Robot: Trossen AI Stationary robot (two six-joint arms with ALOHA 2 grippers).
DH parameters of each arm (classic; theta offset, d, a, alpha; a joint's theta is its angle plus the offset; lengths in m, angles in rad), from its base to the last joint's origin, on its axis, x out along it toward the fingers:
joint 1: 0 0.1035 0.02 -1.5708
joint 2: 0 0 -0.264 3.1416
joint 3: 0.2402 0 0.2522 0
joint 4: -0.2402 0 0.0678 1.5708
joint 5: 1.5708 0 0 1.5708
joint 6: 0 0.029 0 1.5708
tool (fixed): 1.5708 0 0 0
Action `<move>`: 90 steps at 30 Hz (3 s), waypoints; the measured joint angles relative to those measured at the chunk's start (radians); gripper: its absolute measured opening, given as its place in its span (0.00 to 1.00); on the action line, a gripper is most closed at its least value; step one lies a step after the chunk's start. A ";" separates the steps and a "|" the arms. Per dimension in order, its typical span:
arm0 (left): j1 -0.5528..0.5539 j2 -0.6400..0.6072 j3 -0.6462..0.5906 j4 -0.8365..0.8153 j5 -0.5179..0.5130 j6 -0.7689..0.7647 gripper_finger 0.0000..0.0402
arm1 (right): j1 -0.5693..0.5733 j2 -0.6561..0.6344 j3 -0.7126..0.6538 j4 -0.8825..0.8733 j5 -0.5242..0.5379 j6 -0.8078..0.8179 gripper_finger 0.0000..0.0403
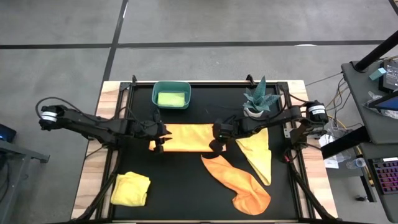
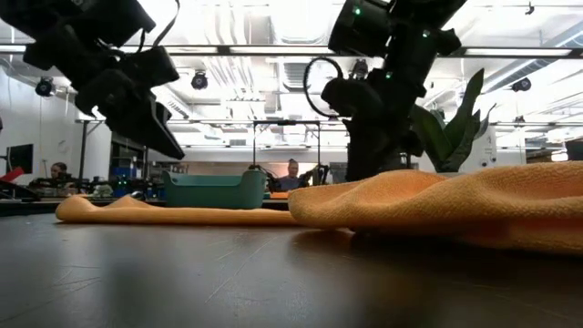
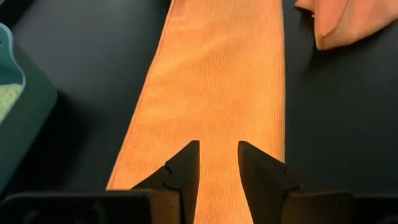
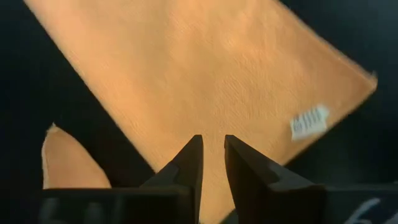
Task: Fold microfiber towels
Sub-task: Fold the top orange microfiber cloth
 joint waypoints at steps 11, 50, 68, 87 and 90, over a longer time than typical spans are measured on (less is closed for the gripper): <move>0.000 0.013 -0.070 0.018 -0.011 0.000 0.24 | -0.053 0.000 0.000 -0.110 -0.013 0.151 0.43; 0.000 0.021 -0.101 0.019 -0.056 -0.027 0.24 | -0.087 0.114 -0.069 0.207 -0.019 0.143 0.38; -0.003 -0.061 -0.064 -0.127 -0.073 -0.052 0.24 | -0.087 0.011 -0.086 0.138 0.028 -0.012 0.03; -0.003 0.010 -0.156 -0.012 -0.005 -0.131 0.24 | -0.115 -0.111 0.003 0.004 -0.038 -0.091 0.03; -0.004 0.054 -0.180 0.066 -0.001 -0.133 0.24 | -0.115 -0.089 0.003 0.146 -0.139 -0.102 0.03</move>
